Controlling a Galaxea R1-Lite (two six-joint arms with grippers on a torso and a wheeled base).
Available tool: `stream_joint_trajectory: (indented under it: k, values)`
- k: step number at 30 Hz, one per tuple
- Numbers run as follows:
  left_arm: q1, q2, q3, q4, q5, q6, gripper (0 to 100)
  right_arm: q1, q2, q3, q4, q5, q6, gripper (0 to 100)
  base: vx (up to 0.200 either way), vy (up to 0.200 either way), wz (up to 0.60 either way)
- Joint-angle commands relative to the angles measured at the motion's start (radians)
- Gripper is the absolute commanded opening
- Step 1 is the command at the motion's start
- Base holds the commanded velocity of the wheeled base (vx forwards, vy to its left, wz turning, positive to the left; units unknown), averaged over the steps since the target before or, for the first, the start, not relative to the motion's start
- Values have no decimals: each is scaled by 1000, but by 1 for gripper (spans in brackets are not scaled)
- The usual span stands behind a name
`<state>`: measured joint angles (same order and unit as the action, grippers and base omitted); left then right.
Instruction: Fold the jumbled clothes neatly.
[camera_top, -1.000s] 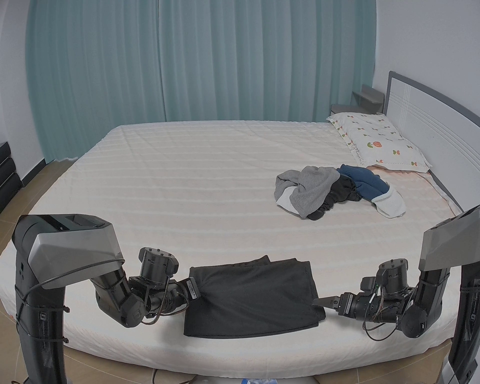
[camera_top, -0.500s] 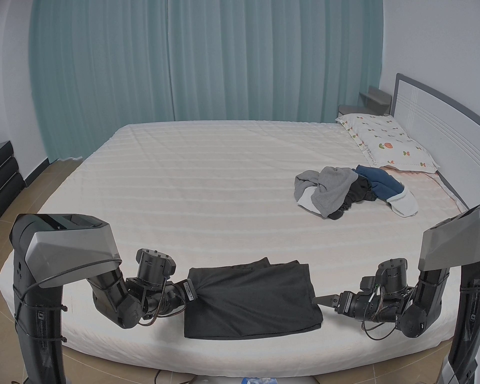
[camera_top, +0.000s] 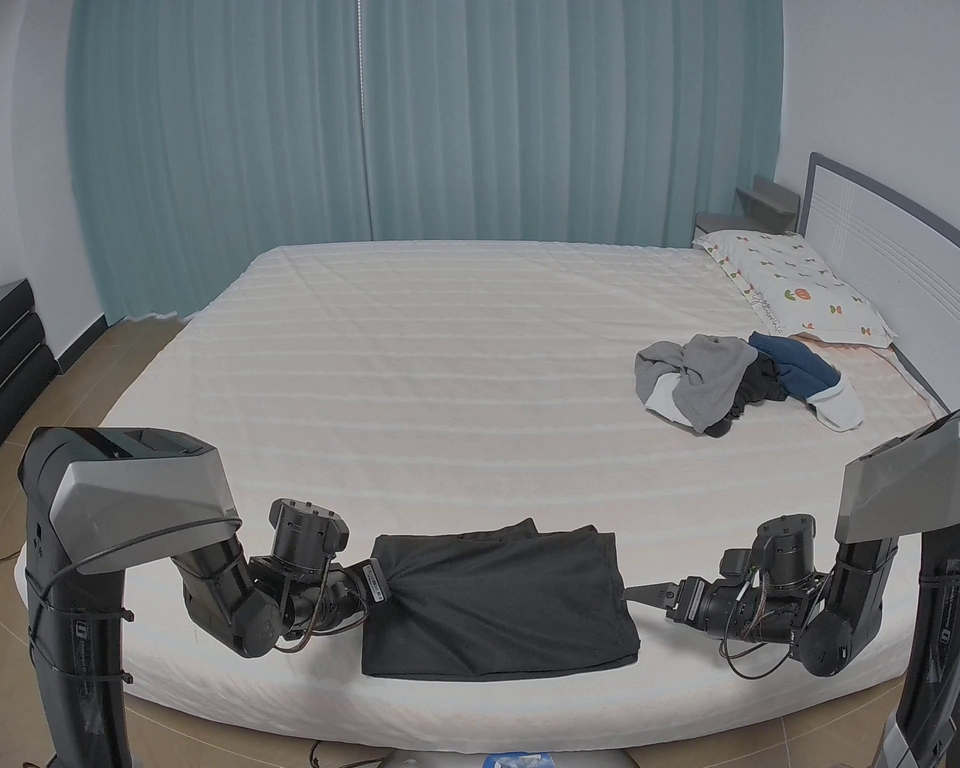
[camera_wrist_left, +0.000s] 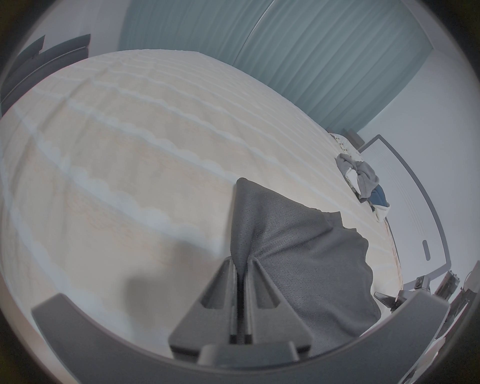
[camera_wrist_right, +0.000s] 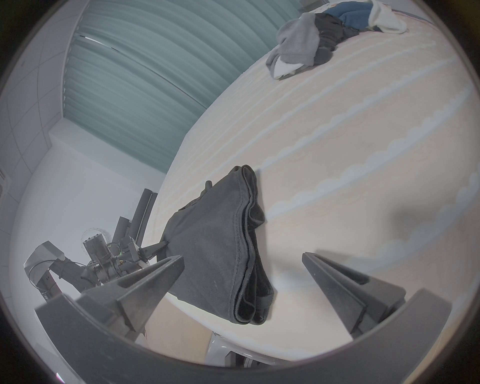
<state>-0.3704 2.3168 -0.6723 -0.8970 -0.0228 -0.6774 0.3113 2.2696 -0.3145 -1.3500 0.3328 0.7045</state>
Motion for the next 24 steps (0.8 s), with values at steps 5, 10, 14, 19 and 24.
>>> stream_joint_trajectory:
  k: [5,10,14,19,24]
  values:
    - [7,1,2,1,0,-1,0,12,2,2,-1,0,0,100,0,200,0]
    - [5,1,2,0,0,-1,0,12,4,2,-1,0,0,100,0,200,0]
    - [4,3,4,1,0,-1,0,12,5,-2,0,0,0,100,0,200,0]
    - [-4,3,10,4,0,-1,0,12,5,0,-1,0,0,100,0,0,0]
    - [-4,9,13,6,1,-2,0,12,7,-3,0,0,0,100,0,0,0]
